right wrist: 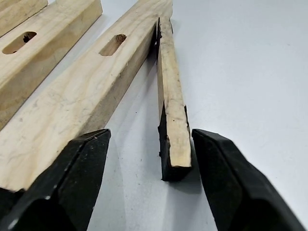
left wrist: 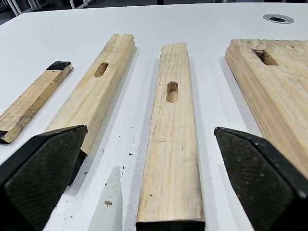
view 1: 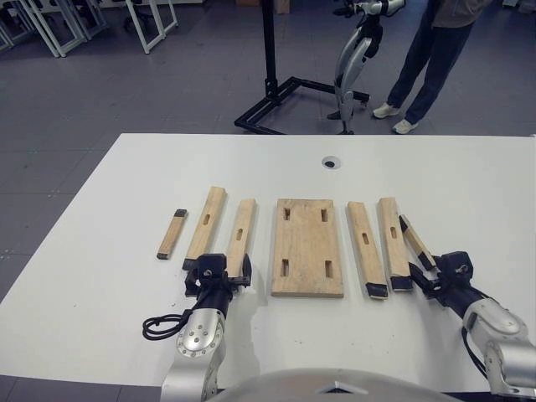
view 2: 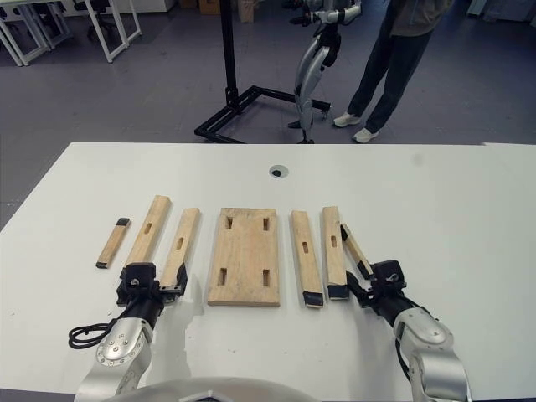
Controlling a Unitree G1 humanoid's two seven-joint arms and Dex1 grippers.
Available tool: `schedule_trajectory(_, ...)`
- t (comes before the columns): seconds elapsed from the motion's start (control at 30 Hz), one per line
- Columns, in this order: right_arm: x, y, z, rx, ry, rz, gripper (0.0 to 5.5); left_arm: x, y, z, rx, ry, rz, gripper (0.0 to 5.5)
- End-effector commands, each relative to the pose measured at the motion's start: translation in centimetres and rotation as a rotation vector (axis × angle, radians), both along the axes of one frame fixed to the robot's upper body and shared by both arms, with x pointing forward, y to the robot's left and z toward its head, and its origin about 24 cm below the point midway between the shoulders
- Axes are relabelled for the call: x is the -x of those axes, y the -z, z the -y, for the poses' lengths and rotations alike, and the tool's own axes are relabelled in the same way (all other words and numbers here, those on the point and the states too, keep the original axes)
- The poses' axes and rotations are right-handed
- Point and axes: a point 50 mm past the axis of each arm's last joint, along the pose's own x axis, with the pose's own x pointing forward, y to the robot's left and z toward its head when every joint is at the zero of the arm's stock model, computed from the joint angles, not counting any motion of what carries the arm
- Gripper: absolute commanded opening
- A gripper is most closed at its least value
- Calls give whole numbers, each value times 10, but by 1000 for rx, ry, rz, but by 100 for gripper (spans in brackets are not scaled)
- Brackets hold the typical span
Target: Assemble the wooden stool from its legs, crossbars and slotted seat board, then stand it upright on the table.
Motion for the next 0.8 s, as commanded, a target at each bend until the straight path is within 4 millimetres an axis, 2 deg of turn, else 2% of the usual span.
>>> schedule_trajectory(0.03, 10, 16, -2, -31, 26, -95, 237, -4, -3, -1, -10, 6, 9, 488)
schedule_trajectory(0.37, 15, 18, -12, -58, 44, -87, 50, -8, -4, -2, -22, 14, 14, 488)
schedule_trajectory(0.47, 11, 17, -7, -51, 74, -70, 42, -9, -4, -3, -22, 8, 16, 488)
schedule_trajectory(0.57, 0, 7, 14, 2, 138, -16, 42, -9, -1, -8, -1, -11, -7, 488)
schedule_trajectory(0.63, -18, -11, 37, 35, 226, 63, 42, -14, -2, -14, 18, -3, -3, 488)
schedule_trajectory(0.7, -46, -48, 56, 46, 320, 211, 42, -38, -17, -15, 70, 113, 70, 488)
schedule_trajectory(0.77, -74, -92, 48, -17, 329, 365, 42, -68, -42, -12, 197, 320, 139, 488)
schedule_trajectory(0.8, -86, -110, 31, -83, 256, 414, 42, -80, -56, -13, 249, 417, 165, 488)
